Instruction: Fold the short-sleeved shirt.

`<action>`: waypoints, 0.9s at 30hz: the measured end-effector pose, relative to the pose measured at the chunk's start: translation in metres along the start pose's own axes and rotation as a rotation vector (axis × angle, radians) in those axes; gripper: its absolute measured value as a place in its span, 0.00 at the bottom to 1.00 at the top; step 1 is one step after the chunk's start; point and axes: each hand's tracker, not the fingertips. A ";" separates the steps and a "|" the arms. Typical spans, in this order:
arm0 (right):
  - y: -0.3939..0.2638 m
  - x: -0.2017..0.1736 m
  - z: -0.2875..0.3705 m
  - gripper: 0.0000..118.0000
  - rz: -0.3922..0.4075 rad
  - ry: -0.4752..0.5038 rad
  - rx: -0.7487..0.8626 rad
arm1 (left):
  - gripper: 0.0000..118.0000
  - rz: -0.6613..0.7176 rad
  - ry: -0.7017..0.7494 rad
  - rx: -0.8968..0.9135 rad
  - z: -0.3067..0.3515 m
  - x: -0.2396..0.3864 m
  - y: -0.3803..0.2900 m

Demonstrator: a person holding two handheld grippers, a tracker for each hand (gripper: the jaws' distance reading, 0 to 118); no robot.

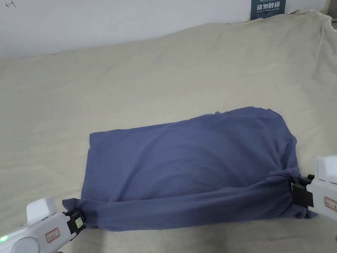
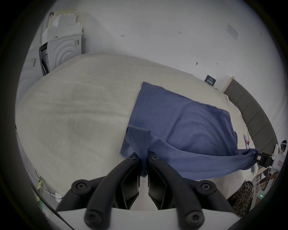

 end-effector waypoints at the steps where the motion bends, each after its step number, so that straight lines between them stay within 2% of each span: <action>1: 0.007 0.001 -0.007 0.06 -0.002 -0.001 0.002 | 0.06 -0.011 0.001 0.007 -0.006 0.003 0.007; 7: 0.035 0.005 -0.056 0.06 -0.019 -0.041 -0.033 | 0.06 -0.070 0.020 -0.009 -0.055 0.018 0.034; 15: 0.042 0.012 -0.124 0.06 -0.027 -0.094 -0.139 | 0.06 -0.124 0.086 -0.125 -0.121 0.026 0.038; 19: 0.035 0.002 -0.139 0.06 -0.033 -0.115 -0.187 | 0.06 -0.125 0.101 -0.160 -0.140 0.025 0.035; 24: 0.035 -0.005 -0.135 0.06 -0.029 -0.123 -0.195 | 0.06 -0.117 0.105 -0.170 -0.135 0.028 0.039; 25: 0.037 -0.007 -0.129 0.06 -0.029 -0.123 -0.191 | 0.07 -0.113 0.103 -0.174 -0.133 0.029 0.040; 27: 0.042 -0.013 -0.116 0.09 -0.022 -0.123 -0.158 | 0.18 -0.092 0.085 -0.179 -0.124 0.029 0.045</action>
